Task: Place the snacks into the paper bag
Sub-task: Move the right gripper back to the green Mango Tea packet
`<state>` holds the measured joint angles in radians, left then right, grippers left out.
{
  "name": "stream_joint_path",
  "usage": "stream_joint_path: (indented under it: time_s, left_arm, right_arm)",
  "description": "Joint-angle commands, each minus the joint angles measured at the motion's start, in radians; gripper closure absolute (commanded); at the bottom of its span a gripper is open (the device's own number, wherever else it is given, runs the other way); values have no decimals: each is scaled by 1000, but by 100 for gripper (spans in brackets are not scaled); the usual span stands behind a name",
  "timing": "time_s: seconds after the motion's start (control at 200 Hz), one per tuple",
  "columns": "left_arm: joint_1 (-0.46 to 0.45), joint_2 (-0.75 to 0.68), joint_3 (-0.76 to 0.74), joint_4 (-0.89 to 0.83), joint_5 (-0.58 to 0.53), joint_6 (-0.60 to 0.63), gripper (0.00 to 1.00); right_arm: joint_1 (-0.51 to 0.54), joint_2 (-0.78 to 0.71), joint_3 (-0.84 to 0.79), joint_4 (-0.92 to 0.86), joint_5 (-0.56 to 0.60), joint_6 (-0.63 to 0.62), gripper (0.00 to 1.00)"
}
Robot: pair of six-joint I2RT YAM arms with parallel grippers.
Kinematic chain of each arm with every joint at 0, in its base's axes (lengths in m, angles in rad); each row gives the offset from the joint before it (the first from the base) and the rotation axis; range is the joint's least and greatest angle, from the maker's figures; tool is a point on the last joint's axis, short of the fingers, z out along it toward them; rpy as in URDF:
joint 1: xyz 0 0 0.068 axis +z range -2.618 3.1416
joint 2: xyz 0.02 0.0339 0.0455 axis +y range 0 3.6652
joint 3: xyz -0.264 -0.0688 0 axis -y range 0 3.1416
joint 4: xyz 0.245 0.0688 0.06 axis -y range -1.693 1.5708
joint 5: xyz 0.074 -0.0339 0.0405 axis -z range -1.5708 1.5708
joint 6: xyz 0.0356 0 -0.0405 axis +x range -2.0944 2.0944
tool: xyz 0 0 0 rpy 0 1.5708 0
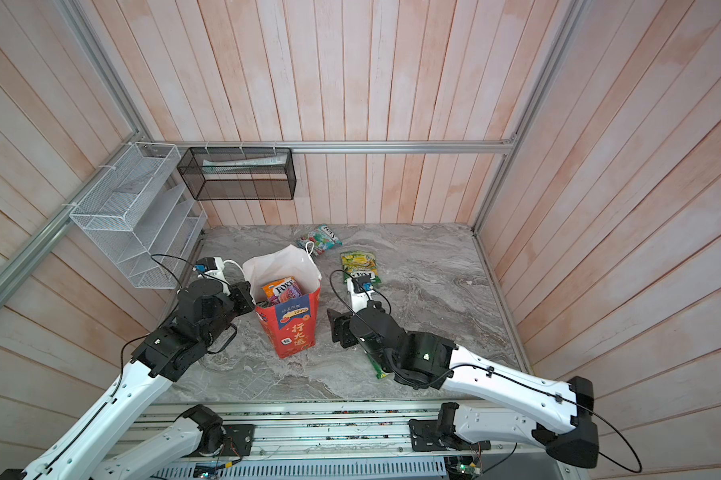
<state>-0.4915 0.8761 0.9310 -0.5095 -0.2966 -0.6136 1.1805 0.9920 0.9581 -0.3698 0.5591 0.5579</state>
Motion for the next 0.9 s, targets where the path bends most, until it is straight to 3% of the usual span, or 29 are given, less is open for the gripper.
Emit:
stream_joint_path:
  time_s: [0.0,0.16,0.405,0.685,0.895]
  left_arm:
    - [1,0,11,29,-17,6,100]
    - [1,12,7,33,-29,8,100]
    - [1,12,9,35,-19,8,100]
    - [1,14,5,41,-22,8,100]
    - [1,17,4,44,-16,8,100]
  right_arm:
    - [-64,-99,-111,41,17,66,14]
    - [-129,-227,-272,11,15,144,2]
    - [-246,-342,-473,-50,-22,299,2]
    - [-440,-134,-603,139,-285,297,2]
    - [-462,6,-604,205,-326,308,2]
